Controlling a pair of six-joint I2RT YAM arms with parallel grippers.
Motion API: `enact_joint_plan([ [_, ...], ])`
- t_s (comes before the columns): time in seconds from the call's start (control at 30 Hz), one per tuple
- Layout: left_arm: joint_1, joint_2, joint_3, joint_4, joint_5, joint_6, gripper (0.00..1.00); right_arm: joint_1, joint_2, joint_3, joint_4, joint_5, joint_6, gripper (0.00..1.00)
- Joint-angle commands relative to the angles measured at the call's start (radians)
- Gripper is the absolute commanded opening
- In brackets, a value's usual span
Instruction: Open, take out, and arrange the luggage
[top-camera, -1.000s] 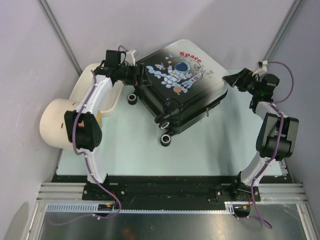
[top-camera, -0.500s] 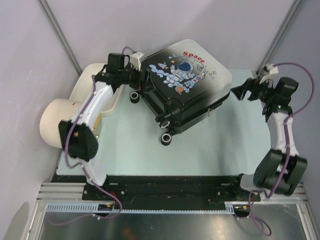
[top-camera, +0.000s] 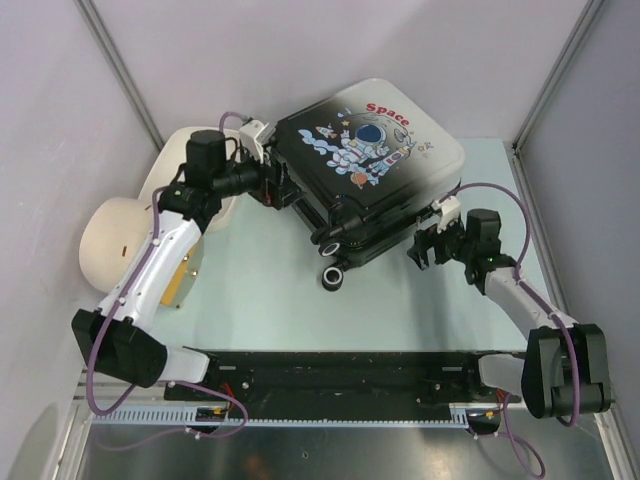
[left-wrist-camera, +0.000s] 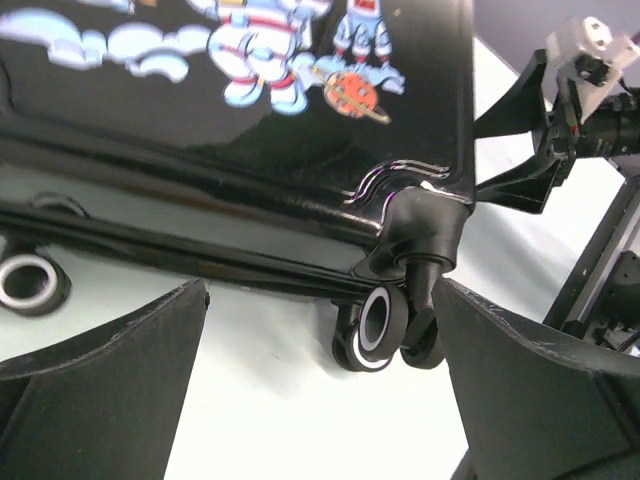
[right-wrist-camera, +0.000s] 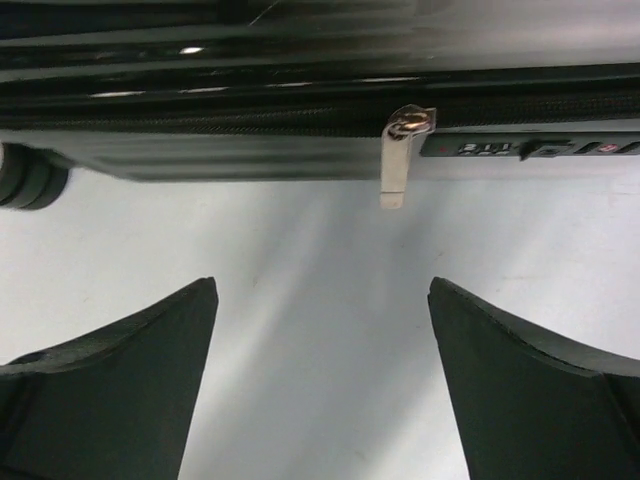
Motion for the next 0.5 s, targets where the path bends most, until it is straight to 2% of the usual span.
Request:
enact_joint_plan([
  [0.0,0.002,-0.029,-0.078,0.052,-0.082,-0.111,1.00,0.111,-0.009,-0.062,0.330,0.307,0.066,0.90],
  [0.1,0.000,-0.051,-0.111,0.083,-0.178,-0.171,1.00,0.177,0.010,-0.130,0.486,0.459,0.068,0.86],
  [0.3,-0.001,-0.135,-0.190,0.156,-0.223,-0.182,1.00,0.251,0.138,-0.148,0.692,0.621,0.035,0.77],
  [0.37,-0.001,-0.166,-0.210,0.170,-0.209,-0.173,1.00,0.252,0.163,-0.150,0.735,0.616,0.023,0.73],
  [0.47,-0.004,-0.190,-0.262,0.176,-0.082,-0.127,1.00,0.256,0.181,-0.150,0.794,0.595,-0.001,0.62],
])
